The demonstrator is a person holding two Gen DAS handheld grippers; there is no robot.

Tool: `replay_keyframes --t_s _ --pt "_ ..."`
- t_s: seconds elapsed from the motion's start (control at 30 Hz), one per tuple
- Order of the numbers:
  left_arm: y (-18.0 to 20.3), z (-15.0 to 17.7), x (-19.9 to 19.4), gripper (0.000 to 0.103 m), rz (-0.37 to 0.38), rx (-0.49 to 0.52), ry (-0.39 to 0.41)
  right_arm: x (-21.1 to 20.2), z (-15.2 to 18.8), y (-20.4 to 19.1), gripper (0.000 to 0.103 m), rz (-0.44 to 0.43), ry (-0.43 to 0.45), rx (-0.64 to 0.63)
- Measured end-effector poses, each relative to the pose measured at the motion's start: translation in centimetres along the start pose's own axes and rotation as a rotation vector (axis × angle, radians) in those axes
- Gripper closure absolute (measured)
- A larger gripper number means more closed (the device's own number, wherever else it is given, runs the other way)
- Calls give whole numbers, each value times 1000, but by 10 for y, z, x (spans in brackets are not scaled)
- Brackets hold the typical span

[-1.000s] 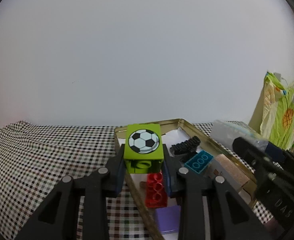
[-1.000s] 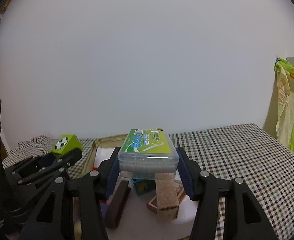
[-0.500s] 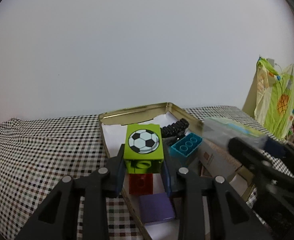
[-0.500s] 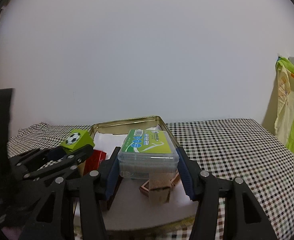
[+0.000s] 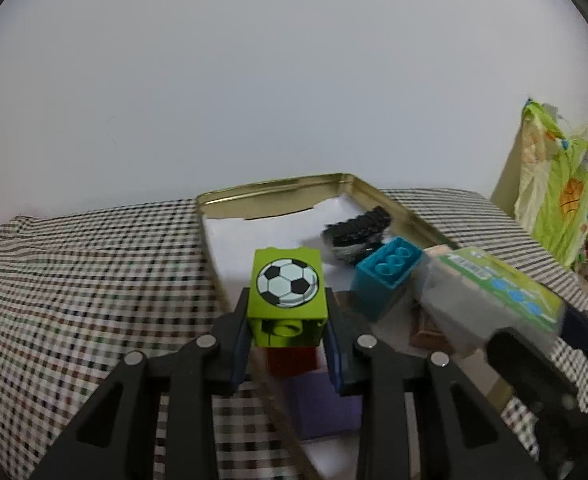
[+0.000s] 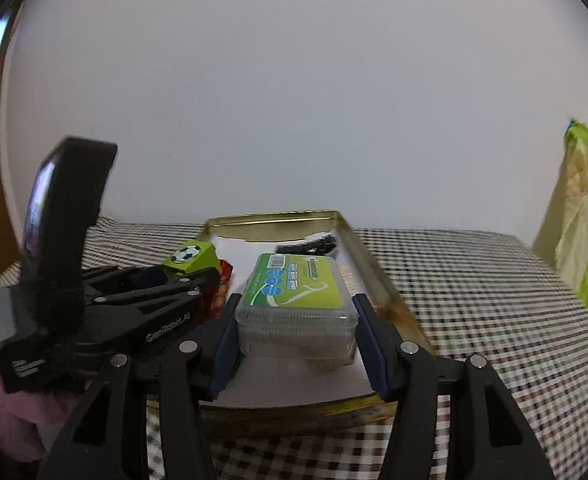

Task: Organize rigid objects
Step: 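Carry the green cube and clear box over the tin tray with both grippers, then lower the green cube and clear box into the tray, opening both grippers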

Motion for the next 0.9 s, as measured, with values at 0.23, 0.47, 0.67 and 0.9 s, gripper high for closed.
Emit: replay_keyframes --t_s 0.23,0.47,0.67,0.9 --pt "0 0 -2 72 -3 4 0 37 9 2 46 -142 -93 22" --pt "0 -1 -2 72 -13 14 -6 61 17 28 46 -65 -208 84" --pt "0 -1 0 72 -14 23 -18 71 18 15 46 -40 -245 -23" --pt "1 -1 2 72 -8 25 -27 76 26 11 33 -55 -244 -50"
Point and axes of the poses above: each gripper's, at about its wrist camera, not at the fingertips, and x roughly the way its jaws point, y to its right, z to its underside, the point moved 6 cm from there along x, roughly the way its jaws point, and after that the axes turned 15 degrees about z, right-handed, at the moved point
